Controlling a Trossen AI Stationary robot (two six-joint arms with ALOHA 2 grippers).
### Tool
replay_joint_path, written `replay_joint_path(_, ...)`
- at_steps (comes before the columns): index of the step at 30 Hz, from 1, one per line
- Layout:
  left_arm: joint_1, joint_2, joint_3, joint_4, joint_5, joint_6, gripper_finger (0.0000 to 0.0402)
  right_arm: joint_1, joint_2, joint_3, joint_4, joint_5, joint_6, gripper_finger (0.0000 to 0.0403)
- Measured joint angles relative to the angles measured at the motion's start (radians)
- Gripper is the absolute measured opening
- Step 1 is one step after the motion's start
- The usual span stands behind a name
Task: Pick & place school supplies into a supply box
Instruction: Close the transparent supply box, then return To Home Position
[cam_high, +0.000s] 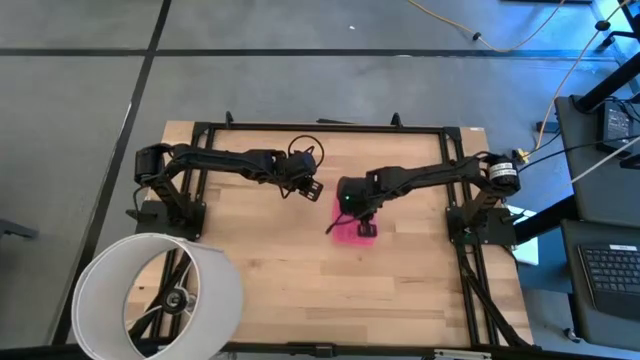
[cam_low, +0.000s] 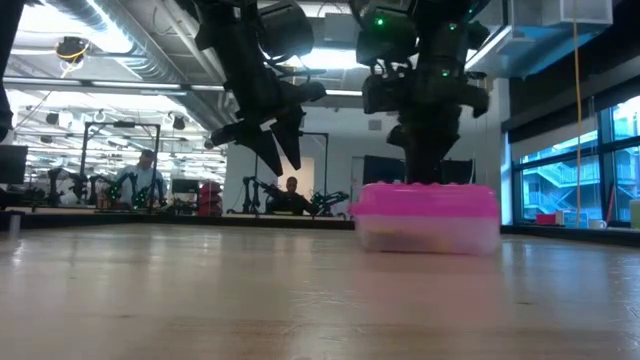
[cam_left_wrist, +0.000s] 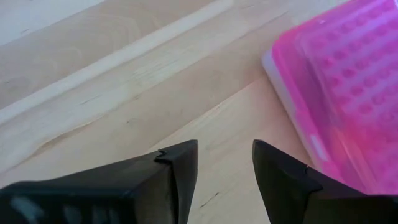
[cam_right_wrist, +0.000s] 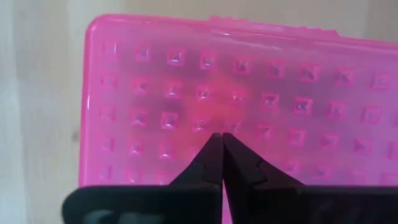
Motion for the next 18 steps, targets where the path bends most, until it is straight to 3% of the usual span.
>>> replay_joint_path(11, 0.000, 0.000, 0.000, 0.001, -0.009, 0.026, 0.0144, 0.034, -0.034, -0.005, 0.017, 0.007, 0.018, 0.0004)
replay_joint_path(18, 0.000, -0.035, 0.000, 0.013, -0.048, 0.122, 0.0145, 0.034, -0.259, -0.022, 0.090, 0.003, 0.113, 0.0004)
